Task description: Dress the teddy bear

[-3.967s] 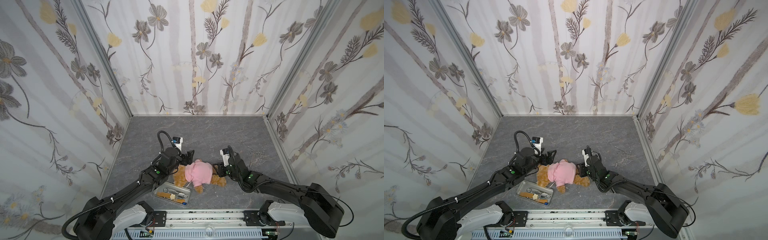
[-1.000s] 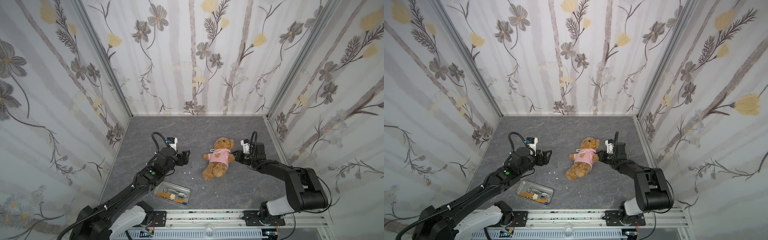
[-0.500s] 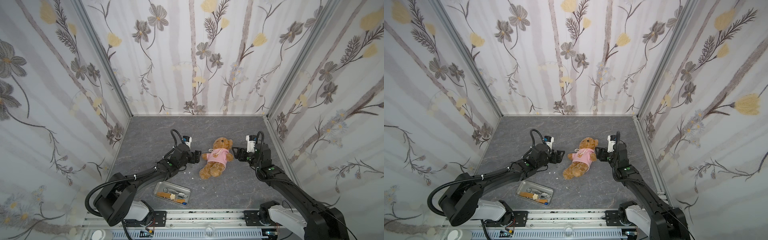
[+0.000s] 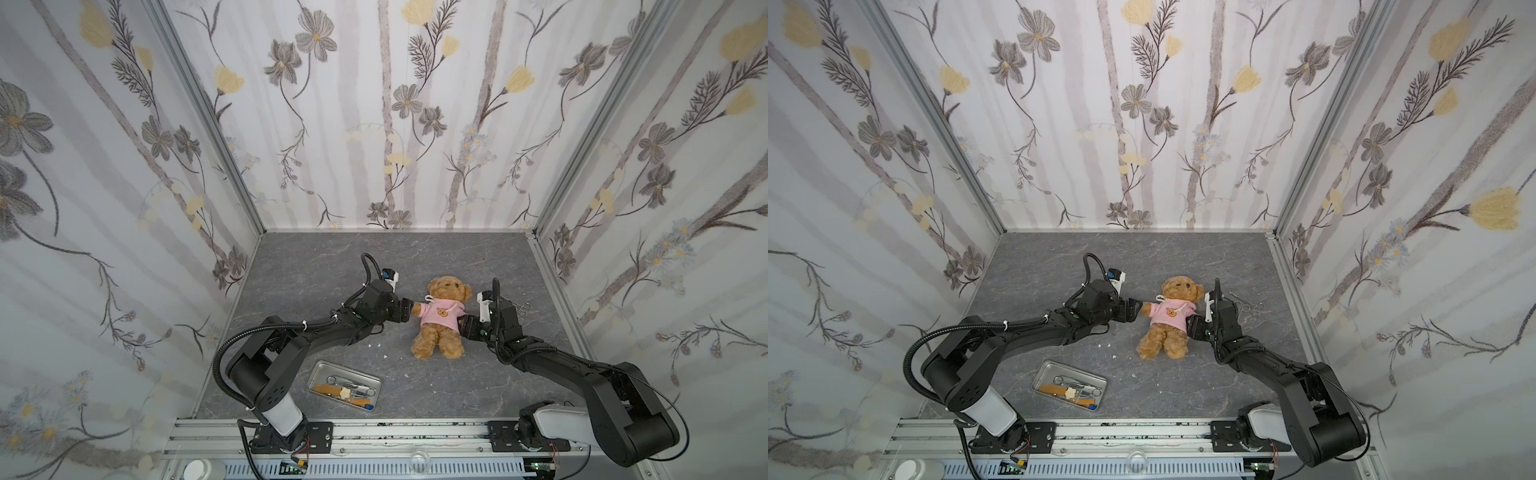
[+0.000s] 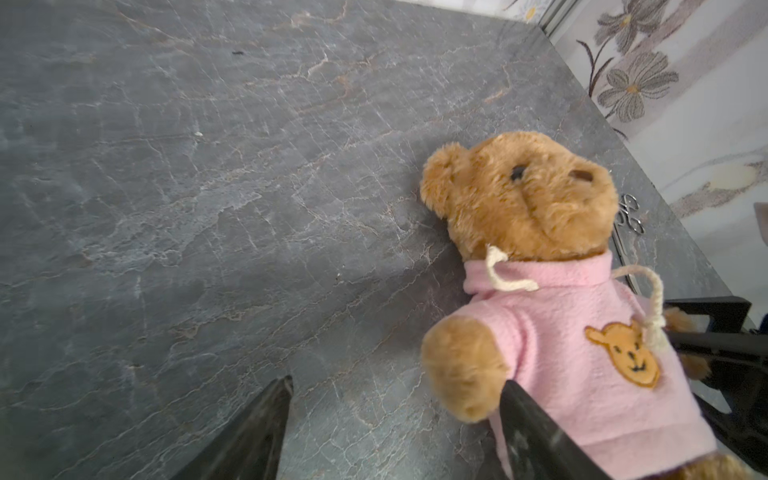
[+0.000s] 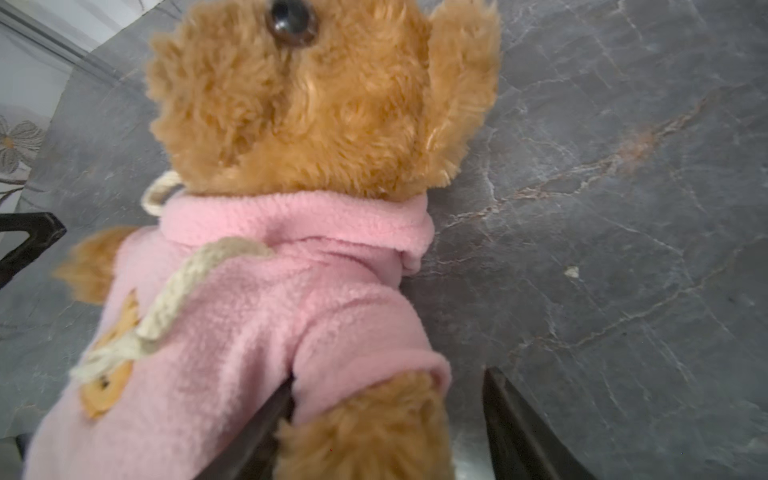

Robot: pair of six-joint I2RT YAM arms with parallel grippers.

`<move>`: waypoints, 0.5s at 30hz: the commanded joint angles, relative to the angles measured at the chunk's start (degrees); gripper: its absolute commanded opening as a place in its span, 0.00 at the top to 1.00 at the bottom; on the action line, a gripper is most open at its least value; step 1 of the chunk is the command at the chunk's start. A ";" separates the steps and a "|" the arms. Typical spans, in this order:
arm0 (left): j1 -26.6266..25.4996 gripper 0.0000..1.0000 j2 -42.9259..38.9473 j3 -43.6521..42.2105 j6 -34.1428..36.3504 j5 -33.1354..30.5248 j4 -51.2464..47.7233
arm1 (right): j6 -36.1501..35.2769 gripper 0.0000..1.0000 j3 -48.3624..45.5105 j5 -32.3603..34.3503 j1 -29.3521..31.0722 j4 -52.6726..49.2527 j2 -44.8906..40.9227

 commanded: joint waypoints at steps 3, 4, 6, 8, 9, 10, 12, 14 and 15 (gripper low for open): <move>-0.26 0.20 3.37 2.37 0.52 6.16 1.18 | 0.70 0.39 0.80 -2.01 -0.53 4.01 1.54; -0.32 0.20 3.86 2.74 0.35 7.27 1.17 | 0.60 0.40 1.10 -2.08 -0.55 3.88 1.76; -0.28 0.20 4.78 3.46 -0.07 8.90 1.17 | 0.36 0.41 1.48 -2.36 -0.54 3.56 2.24; -0.35 0.20 5.25 4.07 -0.78 10.54 1.17 | 0.31 0.42 1.63 -2.36 -0.53 3.56 2.58; -0.34 0.20 5.40 4.22 -1.28 11.06 1.26 | 0.24 0.42 1.65 -2.36 -0.53 3.67 2.73; -0.38 0.20 5.27 4.28 -1.62 11.46 1.26 | 0.26 0.42 1.78 -2.44 -0.53 3.78 3.01; -0.35 0.20 3.48 3.41 -2.56 9.56 1.26 | 0.17 0.43 2.36 -2.77 -0.43 3.70 3.71; -0.39 0.20 -0.03 1.09 -3.57 4.12 1.26 | -0.43 0.44 3.35 -2.89 0.11 3.37 4.61; -0.40 0.20 -1.79 -0.15 -3.86 1.57 1.26 | -0.80 0.44 4.02 -2.93 0.46 3.21 5.06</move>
